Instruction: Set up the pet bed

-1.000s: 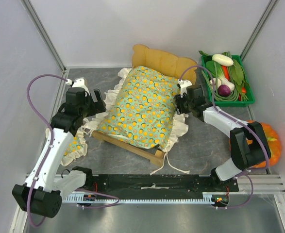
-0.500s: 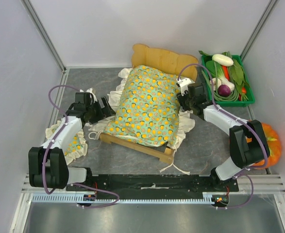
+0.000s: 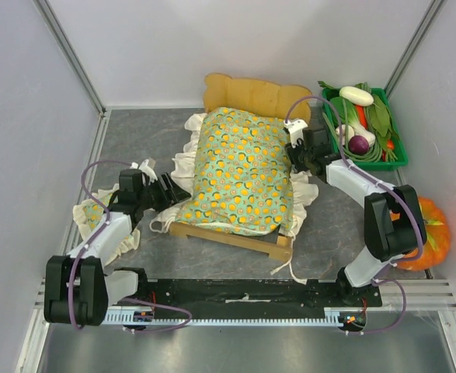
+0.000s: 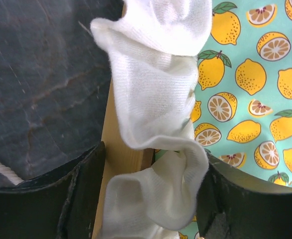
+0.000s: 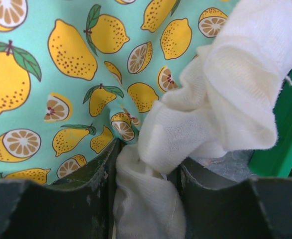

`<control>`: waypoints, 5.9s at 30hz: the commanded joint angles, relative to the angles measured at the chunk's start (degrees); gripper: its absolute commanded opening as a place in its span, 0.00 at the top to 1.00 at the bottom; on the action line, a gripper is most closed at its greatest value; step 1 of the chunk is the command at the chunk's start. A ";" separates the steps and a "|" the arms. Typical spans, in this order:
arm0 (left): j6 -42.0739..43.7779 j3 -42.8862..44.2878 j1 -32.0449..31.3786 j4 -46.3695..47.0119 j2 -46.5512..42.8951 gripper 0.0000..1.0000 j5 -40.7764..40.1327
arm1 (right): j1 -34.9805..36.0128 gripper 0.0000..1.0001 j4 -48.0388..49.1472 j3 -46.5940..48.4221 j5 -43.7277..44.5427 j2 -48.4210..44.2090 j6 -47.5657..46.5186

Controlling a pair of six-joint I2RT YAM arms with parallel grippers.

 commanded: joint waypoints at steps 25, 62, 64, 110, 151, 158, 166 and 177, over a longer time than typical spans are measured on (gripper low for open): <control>-16.80 -0.56 -35.91 4.89 -6.19 0.33 -15.19 | 8.80 0.77 -24.48 49.78 -14.74 30.67 4.53; -0.10 20.02 -32.92 -34.86 -21.39 0.00 -53.79 | 31.55 0.07 -48.00 -3.47 33.78 -34.90 88.00; -0.18 20.02 -32.75 -34.33 -21.47 0.00 -53.52 | 34.88 0.08 -50.66 -3.21 35.10 -33.93 94.65; 3.15 20.11 -29.93 -34.42 -24.90 0.00 -47.01 | 26.38 1.00 -26.62 -13.40 36.08 -20.48 67.95; 17.31 23.88 -30.02 -28.53 -24.20 0.01 -29.35 | 1.33 0.75 -9.72 12.79 22.36 1.50 -0.13; 17.31 23.97 -30.02 -28.18 -24.90 0.00 -30.49 | 0.98 0.20 -13.23 14.54 24.64 -4.12 4.17; 18.98 27.22 -30.02 -28.71 -24.37 0.00 -31.63 | 0.98 0.02 -14.29 10.77 24.57 -16.50 8.39; 14.41 27.06 -29.94 -32.48 -27.27 0.00 -36.46 | 0.98 0.02 -9.28 4.96 2.01 -27.77 20.68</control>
